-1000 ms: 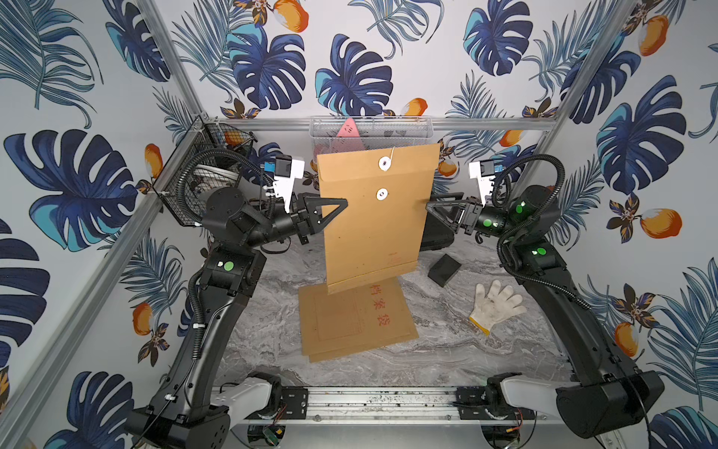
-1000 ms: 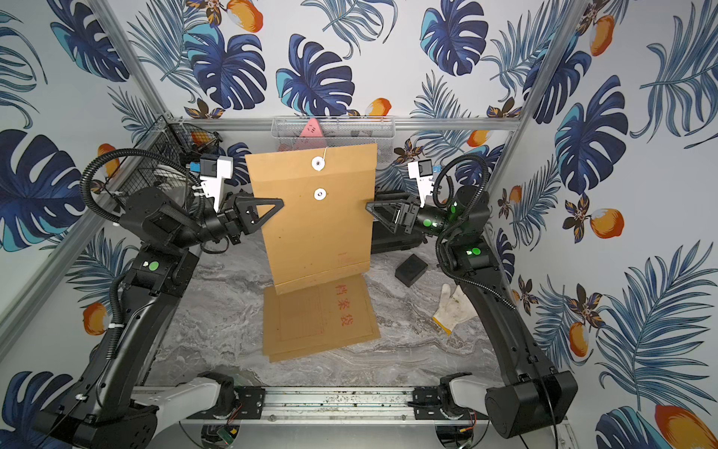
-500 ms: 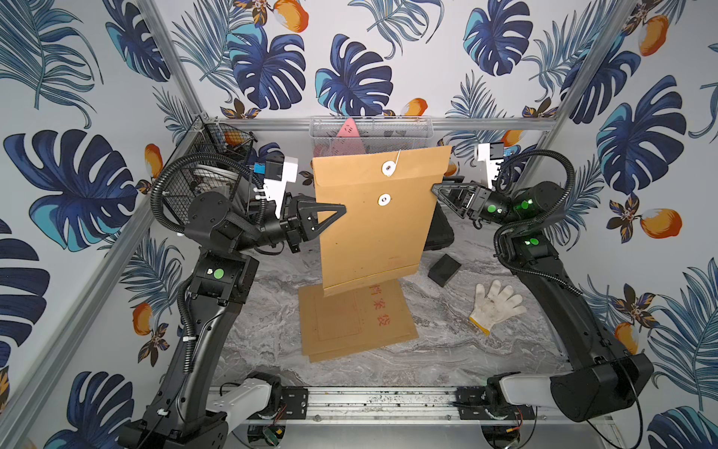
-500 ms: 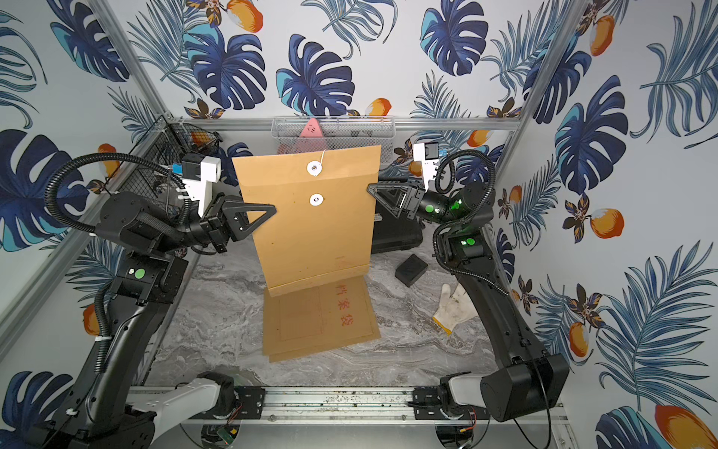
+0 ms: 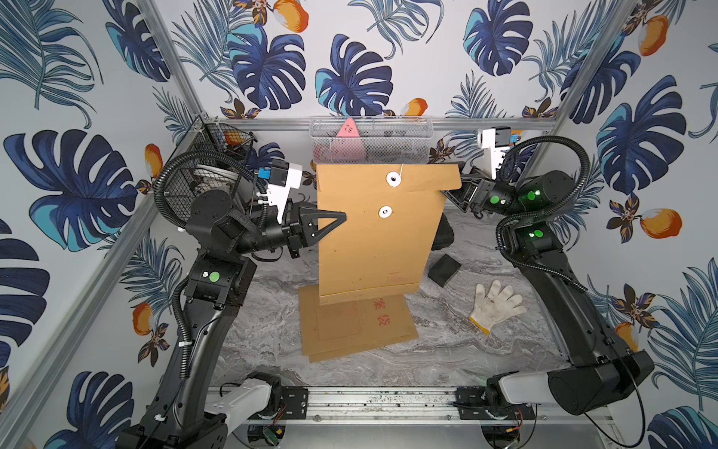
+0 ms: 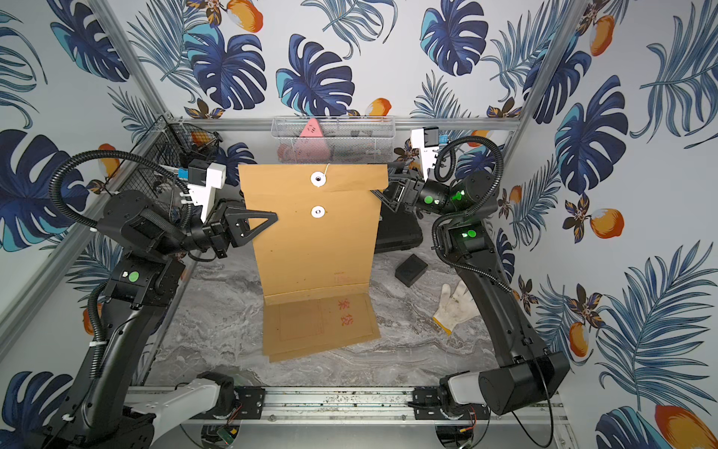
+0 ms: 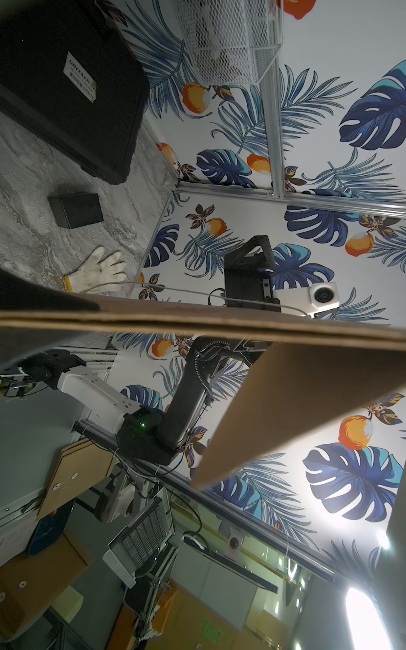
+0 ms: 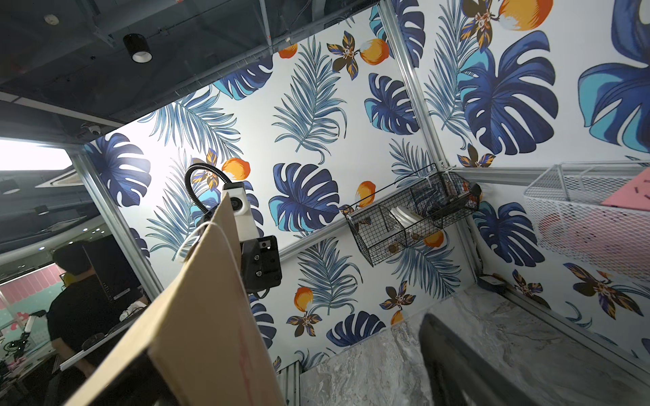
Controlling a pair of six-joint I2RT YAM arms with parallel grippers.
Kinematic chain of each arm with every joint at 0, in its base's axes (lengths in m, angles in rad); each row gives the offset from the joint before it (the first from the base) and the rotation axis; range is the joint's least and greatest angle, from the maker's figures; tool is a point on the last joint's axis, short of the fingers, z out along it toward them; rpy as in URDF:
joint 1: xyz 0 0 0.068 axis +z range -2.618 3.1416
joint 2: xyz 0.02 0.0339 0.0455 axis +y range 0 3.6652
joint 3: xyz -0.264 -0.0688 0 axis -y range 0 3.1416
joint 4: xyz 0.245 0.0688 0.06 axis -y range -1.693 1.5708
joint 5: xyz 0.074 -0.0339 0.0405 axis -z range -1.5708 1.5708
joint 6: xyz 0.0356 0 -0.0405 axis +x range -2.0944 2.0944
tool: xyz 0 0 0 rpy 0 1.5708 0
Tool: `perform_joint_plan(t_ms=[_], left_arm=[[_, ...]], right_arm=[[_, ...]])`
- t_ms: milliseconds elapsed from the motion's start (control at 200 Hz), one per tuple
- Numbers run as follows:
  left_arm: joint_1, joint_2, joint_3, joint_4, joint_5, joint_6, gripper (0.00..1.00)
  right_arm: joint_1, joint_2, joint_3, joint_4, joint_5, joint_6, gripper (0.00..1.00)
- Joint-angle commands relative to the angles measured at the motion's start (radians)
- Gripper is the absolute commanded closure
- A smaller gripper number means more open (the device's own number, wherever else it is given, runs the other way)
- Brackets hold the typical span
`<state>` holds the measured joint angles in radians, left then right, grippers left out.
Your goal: Open the file bag
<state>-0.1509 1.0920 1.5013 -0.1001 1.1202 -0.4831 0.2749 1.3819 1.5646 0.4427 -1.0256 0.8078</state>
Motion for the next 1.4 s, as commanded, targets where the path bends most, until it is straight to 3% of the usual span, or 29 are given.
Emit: perform_joint_plan(t_ms=[0, 265, 550, 656, 826, 1111, 1321, 1396], left_arm=[[0.000, -0.001, 0.016, -0.078, -0.007, 0.089, 1.00], [0.000, 0.009, 0.019, -0.122, -0.008, 0.123, 1.00], [0.001, 0.006, 0.021, -0.159, -0.014, 0.151, 1.00], [0.000, 0.006, 0.018, -0.173, -0.022, 0.161, 1.00], [-0.001, 0.011, 0.022, -0.182, -0.025, 0.167, 1.00], [0.000, 0.011, 0.019, -0.195, -0.033, 0.174, 1.00], [0.000, 0.014, 0.018, -0.260, -0.090, 0.214, 1.00], [0.000, 0.014, 0.016, -0.292, -0.147, 0.226, 1.00]], right_arm=[[0.001, -0.008, 0.042, -0.135, -0.019, -0.136, 0.06], [0.001, 0.029, 0.150, -0.302, -0.086, -0.275, 0.18], [0.001, 0.048, 0.152, -0.226, -0.163, -0.218, 0.45], [0.001, 0.051, 0.150, -0.193, -0.184, -0.190, 0.52], [0.001, 0.049, 0.149, -0.185, -0.194, -0.180, 0.54], [0.001, 0.051, 0.132, -0.115, -0.200, -0.117, 0.79], [0.001, 0.040, 0.116, -0.138, -0.197, -0.131, 1.00], [0.001, 0.030, 0.108, -0.187, -0.181, -0.165, 1.00]])
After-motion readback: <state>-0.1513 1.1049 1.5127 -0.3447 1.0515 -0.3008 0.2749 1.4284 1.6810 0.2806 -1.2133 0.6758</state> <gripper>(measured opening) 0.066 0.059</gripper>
